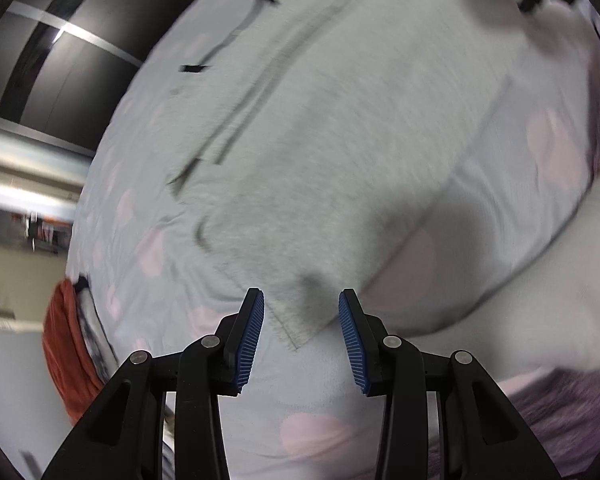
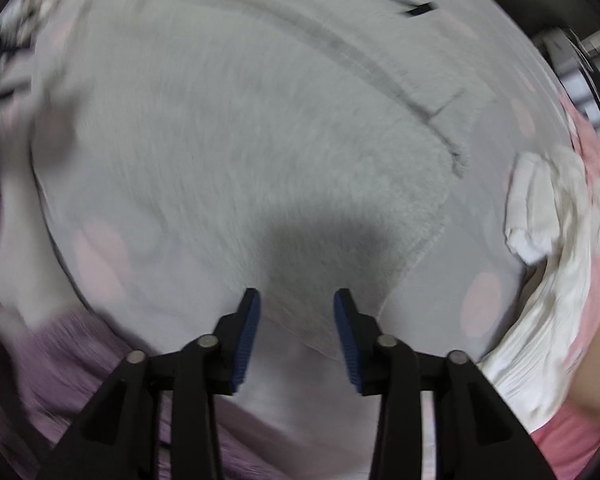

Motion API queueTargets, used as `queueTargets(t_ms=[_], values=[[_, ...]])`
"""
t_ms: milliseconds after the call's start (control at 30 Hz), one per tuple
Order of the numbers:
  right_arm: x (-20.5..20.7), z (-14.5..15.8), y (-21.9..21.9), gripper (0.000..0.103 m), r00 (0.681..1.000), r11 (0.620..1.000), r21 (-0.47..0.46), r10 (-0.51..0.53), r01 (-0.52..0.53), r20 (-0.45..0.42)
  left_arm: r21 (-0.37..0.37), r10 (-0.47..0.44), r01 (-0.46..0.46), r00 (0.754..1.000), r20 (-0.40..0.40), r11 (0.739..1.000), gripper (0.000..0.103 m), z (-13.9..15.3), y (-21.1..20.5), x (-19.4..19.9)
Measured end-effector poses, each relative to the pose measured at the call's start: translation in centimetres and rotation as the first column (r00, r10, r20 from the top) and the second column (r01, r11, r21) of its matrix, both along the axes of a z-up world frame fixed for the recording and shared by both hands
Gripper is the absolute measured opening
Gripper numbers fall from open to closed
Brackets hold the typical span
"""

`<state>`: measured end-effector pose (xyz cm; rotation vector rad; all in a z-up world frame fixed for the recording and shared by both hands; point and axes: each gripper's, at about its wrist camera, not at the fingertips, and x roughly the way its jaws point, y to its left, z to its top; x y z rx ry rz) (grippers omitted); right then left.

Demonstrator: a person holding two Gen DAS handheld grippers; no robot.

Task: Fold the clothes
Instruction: 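Grasp the grey shirt hem with both tools, then lift the held hem and fold the grey shirt over toward the collar with both tools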

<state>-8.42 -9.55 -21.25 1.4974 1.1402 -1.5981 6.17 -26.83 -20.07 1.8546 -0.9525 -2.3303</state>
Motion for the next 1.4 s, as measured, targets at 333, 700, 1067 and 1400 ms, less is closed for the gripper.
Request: queueTargets(t_ms=[333,700,1067,1400], values=[[-1.1,-4.0,0.6,0.052,0.994,0.993,0.112,0.020,-0.032,0.104,-0.066,-0.067,0.076,0.989,0.131,0.995,0.042,-4.2,-0.2,-1.6],[-1.2,-5.5,1.8,0.052,0.990,0.991,0.127,0.015,-0.033,0.139,-0.046,0.017,-0.013,0.996,0.087,0.999,0.045,-4.6,-2.5,-3.6],[0.2,-1.1,4.2,0.007,0.999,0.999,0.040,0.032,-0.031,-0.028,-0.042,0.068,-0.068,0.998,0.011,0.997,0.012,-1.1,-1.9,-3.2],[0.7,10.9,4.2,0.007,0.969,0.991,-0.127,-0.078,0.049,-0.233,0.036,0.213,-0.210,0.961,-0.174,0.977,0.011,8.6,-4.5,-2.8]])
